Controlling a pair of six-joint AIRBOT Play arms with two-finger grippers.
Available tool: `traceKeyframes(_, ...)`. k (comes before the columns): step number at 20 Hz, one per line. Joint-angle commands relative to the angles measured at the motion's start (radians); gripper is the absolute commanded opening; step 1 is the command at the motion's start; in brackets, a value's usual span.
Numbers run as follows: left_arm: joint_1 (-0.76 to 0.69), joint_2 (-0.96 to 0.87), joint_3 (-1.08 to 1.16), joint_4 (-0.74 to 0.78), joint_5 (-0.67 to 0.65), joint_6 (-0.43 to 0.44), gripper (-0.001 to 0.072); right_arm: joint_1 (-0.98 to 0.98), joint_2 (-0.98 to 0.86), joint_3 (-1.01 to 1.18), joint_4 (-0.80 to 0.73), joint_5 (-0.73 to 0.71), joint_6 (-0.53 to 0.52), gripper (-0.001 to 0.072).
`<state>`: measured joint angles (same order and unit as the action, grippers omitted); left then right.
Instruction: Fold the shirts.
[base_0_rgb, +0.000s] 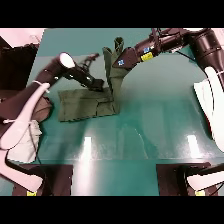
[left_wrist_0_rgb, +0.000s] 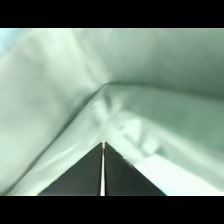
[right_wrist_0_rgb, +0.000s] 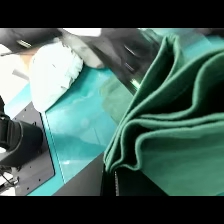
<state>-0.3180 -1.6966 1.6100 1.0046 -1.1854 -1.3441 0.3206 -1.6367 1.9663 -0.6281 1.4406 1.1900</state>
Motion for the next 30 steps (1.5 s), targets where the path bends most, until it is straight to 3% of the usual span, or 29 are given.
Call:
traceKeyframes(1,0.084,0.159,0.008,0.194,-0.102,-0.002,0.0025,0.029,-0.002,0.001,-0.001,-0.059,-0.001,0.0012)
traceKeyframes(8,0.274,0.454,0.008,0.308,-0.152,-0.002,0.0025,0.203,-0.106,0.002,-0.002,-0.234,-0.025,0.0013)
traceKeyframes(14,0.312,0.517,0.009,0.309,-0.239,-0.003,0.0026,0.408,-0.290,0.002,0.000,-0.533,-0.124,0.0019)
traceKeyframes(15,0.312,0.517,0.009,0.307,-0.240,-0.004,0.0026,0.436,-0.317,0.002,0.005,-0.591,-0.131,0.0061)
traceKeyframes(17,0.312,0.517,0.009,0.306,-0.240,-0.011,0.0026,0.488,-0.375,0.049,0.008,-0.651,-0.142,0.0447)
traceKeyframes(18,0.312,0.517,0.009,0.305,-0.240,-0.011,0.0026,0.502,-0.396,0.086,0.005,-0.634,-0.142,0.0488)
traceKeyframes(20,0.312,0.517,0.009,0.306,-0.240,-0.011,0.0026,0.494,-0.377,0.095,0.000,-0.593,-0.140,0.0487)
traceKeyframes(24,0.312,0.517,0.009,0.304,-0.240,-0.011,0.0026,0.346,-0.214,-0.112,-0.023,-0.439,-0.125,0.0440)
traceKeyframes(30,0.312,0.517,0.009,0.301,-0.235,-0.010,0.0026,0.036,-0.053,-0.492,-0.116,-0.348,0.057,0.0441)
